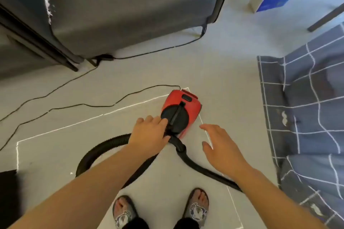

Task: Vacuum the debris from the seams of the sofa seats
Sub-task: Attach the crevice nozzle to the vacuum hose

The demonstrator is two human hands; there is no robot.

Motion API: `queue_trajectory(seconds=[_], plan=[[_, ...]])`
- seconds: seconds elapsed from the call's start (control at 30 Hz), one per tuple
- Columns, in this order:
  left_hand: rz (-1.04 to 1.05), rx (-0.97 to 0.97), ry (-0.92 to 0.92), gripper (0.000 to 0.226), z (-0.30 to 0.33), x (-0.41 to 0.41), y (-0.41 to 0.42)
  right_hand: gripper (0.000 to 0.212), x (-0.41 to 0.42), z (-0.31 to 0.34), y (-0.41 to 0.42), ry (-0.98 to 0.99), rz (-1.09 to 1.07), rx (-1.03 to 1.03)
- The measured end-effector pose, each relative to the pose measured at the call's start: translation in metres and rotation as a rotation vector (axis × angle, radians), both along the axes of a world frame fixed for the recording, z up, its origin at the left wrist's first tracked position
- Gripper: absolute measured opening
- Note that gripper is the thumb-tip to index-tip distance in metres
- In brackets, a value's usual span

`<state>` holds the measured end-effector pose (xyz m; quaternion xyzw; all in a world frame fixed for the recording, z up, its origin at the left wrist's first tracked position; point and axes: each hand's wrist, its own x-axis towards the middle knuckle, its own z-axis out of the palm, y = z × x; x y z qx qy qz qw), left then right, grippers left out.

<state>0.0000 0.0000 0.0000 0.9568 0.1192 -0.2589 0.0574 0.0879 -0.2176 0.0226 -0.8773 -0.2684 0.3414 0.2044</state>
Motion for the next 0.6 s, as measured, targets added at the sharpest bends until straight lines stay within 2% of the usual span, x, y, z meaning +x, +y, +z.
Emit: queue_trajectory(seconds=[0.1, 0.27, 0.33, 0.43, 0.6], plan=[[0.024, 0.033, 0.070, 0.049, -0.069, -0.006, -0.006, 0.048, -0.011, -0.054, -0.008, 0.036, -0.004, 0.013], [0.098, -0.017, 0.285, 0.074, -0.142, 0.007, 0.008, 0.043, -0.019, -0.115, -0.005, 0.083, 0.006, 0.033], [0.089, -0.033, 0.336, 0.064, -0.153, 0.004, 0.009, 0.041, -0.022, -0.125, 0.004, 0.086, -0.024, 0.044], [0.050, -0.068, 0.239, 0.040, -0.148, -0.006, 0.009, 0.044, -0.029, -0.127, 0.019, 0.105, -0.066, 0.070], [0.156, -0.355, 0.035, 0.029, -0.085, -0.036, 0.059, 0.054, -0.044, -0.115, 0.048, 0.162, -0.138, 0.067]])
